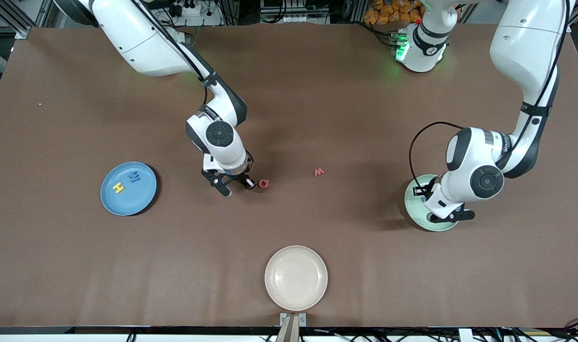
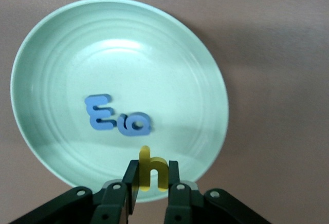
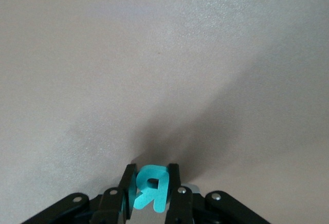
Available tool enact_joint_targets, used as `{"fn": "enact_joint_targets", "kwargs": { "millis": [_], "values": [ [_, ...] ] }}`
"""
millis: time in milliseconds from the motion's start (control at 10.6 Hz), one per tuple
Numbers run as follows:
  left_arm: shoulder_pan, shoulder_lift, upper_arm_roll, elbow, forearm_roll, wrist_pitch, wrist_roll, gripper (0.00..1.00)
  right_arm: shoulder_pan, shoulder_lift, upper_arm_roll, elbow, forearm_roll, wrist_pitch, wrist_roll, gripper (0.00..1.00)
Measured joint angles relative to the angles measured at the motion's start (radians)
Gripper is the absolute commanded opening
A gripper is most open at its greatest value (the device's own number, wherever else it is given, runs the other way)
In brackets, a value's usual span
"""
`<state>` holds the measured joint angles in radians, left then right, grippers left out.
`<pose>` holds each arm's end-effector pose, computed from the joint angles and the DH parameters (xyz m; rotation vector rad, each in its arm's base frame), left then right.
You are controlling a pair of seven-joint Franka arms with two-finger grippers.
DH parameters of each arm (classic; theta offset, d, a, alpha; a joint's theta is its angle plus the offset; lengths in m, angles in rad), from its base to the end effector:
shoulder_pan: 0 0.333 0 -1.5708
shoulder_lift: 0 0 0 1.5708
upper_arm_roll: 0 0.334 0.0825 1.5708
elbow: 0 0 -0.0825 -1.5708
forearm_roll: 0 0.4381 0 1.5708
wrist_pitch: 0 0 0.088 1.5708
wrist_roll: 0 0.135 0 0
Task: Sort uppercase to blue plate, lowercase to green plate
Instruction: 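Place the h on the green plate while the right gripper lifts the R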
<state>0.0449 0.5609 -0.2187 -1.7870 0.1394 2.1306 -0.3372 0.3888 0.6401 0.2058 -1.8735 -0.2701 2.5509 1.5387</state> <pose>0.6688 -0.1034 0.1805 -3.0805 -0.1512 0.3035 0.5690 0.3823 0.1225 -2.8795 1.1613 -0.0924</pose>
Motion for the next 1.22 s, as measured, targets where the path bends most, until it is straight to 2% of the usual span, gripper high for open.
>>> {"fn": "enact_joint_targets", "kwargs": {
  "millis": [188, 282, 753, 1223],
  "values": [
    [0.005, 0.014, -0.001, 0.006, 0.044, 0.011, 0.002, 0.91, 0.001, 0.000, 0.000, 0.000, -0.005, 0.000, 0.000, 0.20],
    [0.004, 0.014, -0.002, 0.011, 0.057, 0.011, 0.002, 1.00, 0.001, 0.000, 0.000, 0.000, -0.005, 0.000, 0.000, 0.20],
    [0.000, 0.003, -0.016, 0.037, 0.064, 0.006, 0.005, 1.00, 0.001, 0.000, 0.000, 0.000, -0.007, 0.000, 0.000, 0.18],
    [-0.008, -0.034, -0.050, 0.080, 0.064, -0.096, 0.005, 1.00, -0.017, 0.000, -0.011, 0.027, -0.008, -0.055, -0.078, 0.18]
  ]
}}
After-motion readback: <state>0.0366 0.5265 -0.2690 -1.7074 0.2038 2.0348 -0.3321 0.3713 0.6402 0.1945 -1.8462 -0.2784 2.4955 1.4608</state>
